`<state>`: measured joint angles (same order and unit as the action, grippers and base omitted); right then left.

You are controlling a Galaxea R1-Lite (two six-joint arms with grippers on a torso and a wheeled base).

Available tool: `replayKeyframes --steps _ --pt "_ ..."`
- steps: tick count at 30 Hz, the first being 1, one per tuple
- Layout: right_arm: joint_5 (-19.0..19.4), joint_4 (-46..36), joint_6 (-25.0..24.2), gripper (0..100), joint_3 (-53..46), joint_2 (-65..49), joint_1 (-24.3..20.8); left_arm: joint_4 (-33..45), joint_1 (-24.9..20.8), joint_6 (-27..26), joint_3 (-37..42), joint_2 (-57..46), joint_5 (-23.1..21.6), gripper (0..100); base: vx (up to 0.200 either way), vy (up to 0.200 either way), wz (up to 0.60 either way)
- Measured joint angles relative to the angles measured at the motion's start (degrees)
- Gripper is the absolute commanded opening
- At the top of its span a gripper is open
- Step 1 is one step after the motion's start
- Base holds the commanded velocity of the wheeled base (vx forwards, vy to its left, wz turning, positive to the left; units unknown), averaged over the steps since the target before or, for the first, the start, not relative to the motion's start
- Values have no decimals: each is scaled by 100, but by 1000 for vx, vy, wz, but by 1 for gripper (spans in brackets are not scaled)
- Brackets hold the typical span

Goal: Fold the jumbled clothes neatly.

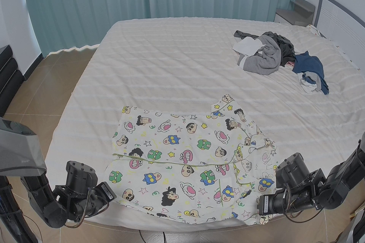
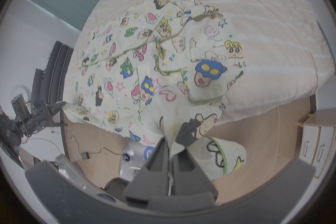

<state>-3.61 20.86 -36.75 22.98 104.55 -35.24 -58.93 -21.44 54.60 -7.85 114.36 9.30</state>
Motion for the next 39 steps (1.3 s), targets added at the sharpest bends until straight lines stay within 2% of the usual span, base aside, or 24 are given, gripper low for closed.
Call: replayKeyframes --steps 12,16,24,39 --pt "17 -171 -2 0 730 48 590 1643 273 -46 -1618 -206 -93 0 0 0 0" --pt "17 -146 -9 0 955 174 809 1881 424 -44 -2109 -182 -233 0 0 0 0" --pt "11 -112 -27 0 1354 513 1130 1966 684 -39 -2750 177 -304 0 0 0 0" --pt "-55 -77 -117 0 1881 920 1176 1976 981 -39 -3351 896 -318 0 0 0 0"
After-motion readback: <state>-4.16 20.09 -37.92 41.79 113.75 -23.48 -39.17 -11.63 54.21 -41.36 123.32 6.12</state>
